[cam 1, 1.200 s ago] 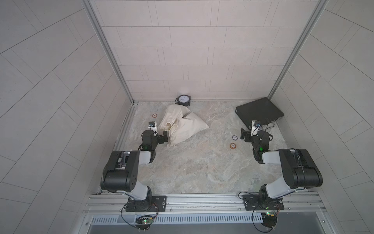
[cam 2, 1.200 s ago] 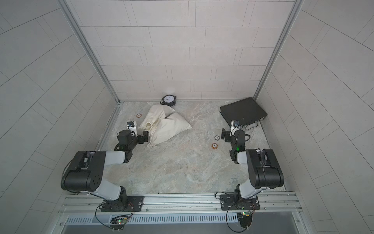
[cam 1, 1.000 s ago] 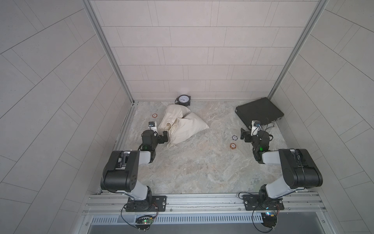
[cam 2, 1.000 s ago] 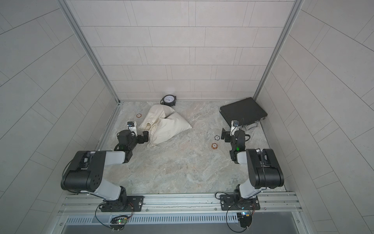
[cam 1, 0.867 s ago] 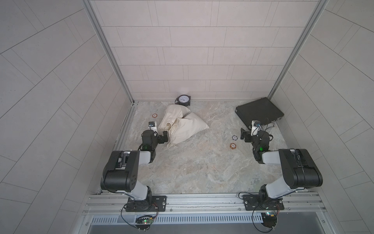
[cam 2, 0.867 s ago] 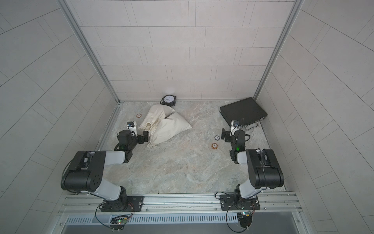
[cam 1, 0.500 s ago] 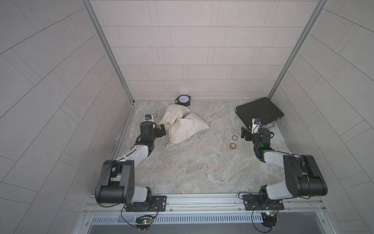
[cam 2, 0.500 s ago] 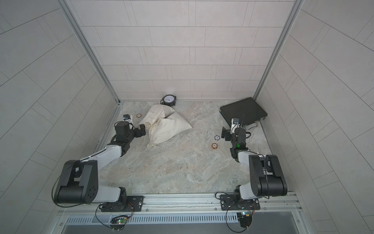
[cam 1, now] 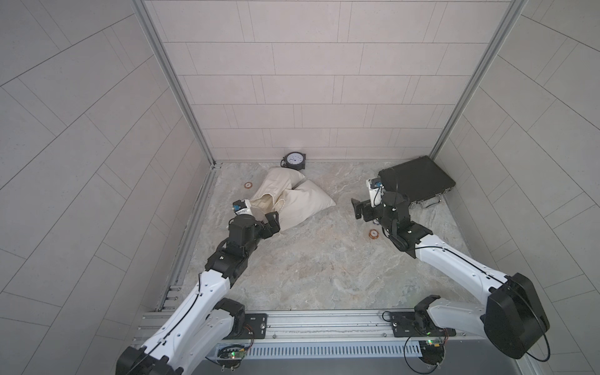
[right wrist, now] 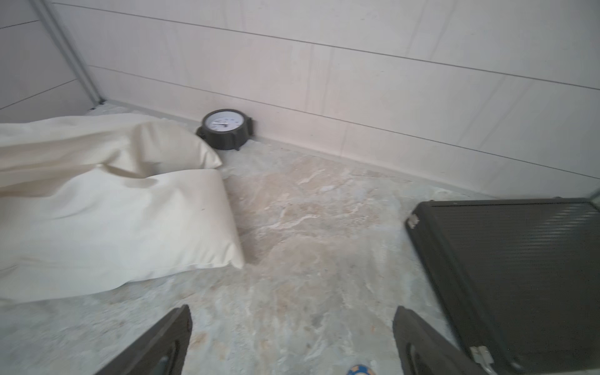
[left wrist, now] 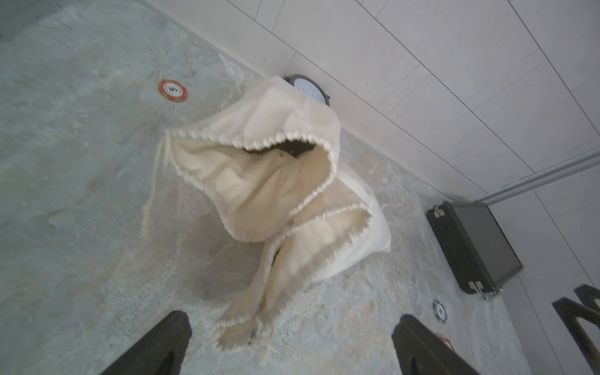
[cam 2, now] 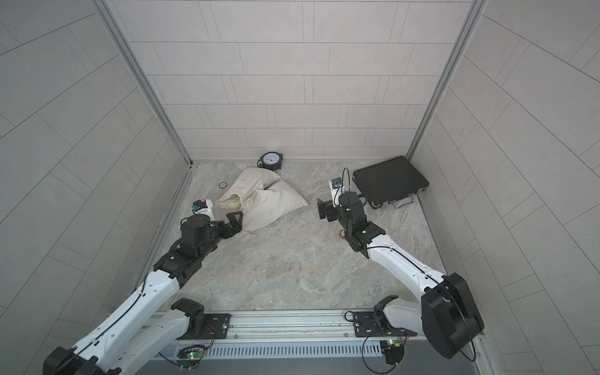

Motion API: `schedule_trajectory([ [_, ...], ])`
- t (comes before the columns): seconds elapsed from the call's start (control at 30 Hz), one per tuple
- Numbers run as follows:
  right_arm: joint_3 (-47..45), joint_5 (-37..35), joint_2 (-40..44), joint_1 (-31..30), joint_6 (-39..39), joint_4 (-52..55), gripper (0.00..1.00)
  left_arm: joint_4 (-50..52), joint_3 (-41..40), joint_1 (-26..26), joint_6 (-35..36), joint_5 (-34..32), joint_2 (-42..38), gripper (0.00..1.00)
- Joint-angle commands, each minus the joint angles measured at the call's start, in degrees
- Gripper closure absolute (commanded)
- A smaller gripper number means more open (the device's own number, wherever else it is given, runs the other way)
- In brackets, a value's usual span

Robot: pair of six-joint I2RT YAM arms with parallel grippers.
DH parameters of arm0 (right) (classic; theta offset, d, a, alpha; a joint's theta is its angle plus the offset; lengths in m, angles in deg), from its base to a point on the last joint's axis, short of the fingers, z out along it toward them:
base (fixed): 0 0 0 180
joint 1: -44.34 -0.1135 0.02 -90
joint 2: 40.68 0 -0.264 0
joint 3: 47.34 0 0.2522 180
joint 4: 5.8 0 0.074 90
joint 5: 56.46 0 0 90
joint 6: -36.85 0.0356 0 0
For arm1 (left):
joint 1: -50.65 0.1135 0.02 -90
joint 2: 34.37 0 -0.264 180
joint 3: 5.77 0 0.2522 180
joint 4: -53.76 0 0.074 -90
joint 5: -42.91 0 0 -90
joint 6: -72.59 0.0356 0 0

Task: Close the soil bag
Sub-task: Pick up the soil bag from the center of the board.

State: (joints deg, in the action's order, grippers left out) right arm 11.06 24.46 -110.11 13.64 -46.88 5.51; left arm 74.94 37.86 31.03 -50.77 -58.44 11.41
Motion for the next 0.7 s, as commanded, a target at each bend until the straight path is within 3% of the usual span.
schedule_trajectory([
  [0.0,1.08,2.39,1.18,-4.79,2.13,5.97,0.0,-0.57,-2.72,-1.21,-1.64,5.21,-0.24,0.0],
  [0.17,-1.44,6.25,1.29,-10.39,2.19,3.64,0.0,-6.22,-1.85,0.49,-0.32,6.43,11.3,0.0],
  [0.27,-1.91,8.46,0.75,-12.58,1.43,3.36,0.0,-7.71,1.1,5.19,0.19,13.57,18.37,0.09],
  [0.37,-2.78,10.07,-0.03,-14.73,-0.53,1.82,0.0,-12.53,2.88,7.09,-0.71,19.4,24.38,0.25],
  [0.5,-3.06,12.74,-2.11,-15.74,-1.94,0.35,0.0,-12.68,6.81,6.68,-0.58,24.97,30.12,0.67],
  [0.67,-4.32,16.09,-4.18,-16.06,-4.85,-3.05,0.0,-13.39,8.29,1.04,-1.0,25.74,29.44,0.86],
])
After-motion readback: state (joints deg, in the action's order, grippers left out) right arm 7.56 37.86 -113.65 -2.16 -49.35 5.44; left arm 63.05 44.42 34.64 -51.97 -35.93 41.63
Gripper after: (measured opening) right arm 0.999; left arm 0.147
